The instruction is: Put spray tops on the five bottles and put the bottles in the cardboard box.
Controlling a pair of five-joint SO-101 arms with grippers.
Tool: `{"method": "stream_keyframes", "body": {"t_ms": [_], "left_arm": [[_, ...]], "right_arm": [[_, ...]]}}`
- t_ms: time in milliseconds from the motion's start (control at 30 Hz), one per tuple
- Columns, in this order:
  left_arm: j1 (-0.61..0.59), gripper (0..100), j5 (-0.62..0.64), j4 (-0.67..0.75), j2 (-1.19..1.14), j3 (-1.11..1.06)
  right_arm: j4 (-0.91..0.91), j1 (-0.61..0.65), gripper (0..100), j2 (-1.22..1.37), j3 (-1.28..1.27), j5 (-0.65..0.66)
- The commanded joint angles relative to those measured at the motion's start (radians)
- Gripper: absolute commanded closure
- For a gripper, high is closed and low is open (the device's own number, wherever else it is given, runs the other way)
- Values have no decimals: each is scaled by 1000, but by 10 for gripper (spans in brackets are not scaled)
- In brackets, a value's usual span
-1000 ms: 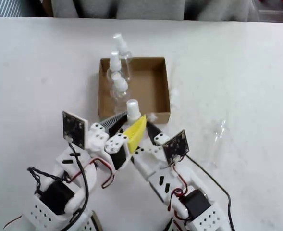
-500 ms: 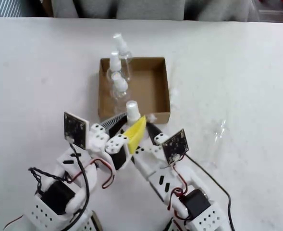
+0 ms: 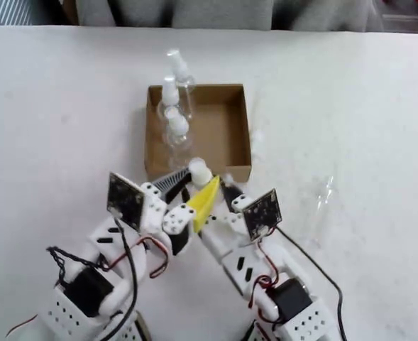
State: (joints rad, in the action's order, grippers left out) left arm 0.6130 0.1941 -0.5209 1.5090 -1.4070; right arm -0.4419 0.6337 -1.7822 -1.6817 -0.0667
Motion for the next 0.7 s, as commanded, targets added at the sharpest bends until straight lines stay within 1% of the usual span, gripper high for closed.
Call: {"method": "stream_keyframes", "body": {"t_ms": [0,67,100,300,433,500,667], "left_arm": [[68,921,-120,98,-4,-118],[62,921,-127,163,-4,-153],[62,921,-129,170,-4,-160],[61,917,-132,169,-4,-163],[25,906,-132,167,-4,-158],[4,855,-132,167,-4,-158],[-21,653,-124,109,-4,-140]], "right_arm": [[24,-7,982,-21,-8,2],[24,-8,982,-21,-8,3],[24,-18,982,-21,-8,3],[24,-21,982,-21,-8,3],[25,-21,982,-21,-8,3],[25,-21,982,-21,-8,3],[25,-21,982,-21,-8,3]]}}
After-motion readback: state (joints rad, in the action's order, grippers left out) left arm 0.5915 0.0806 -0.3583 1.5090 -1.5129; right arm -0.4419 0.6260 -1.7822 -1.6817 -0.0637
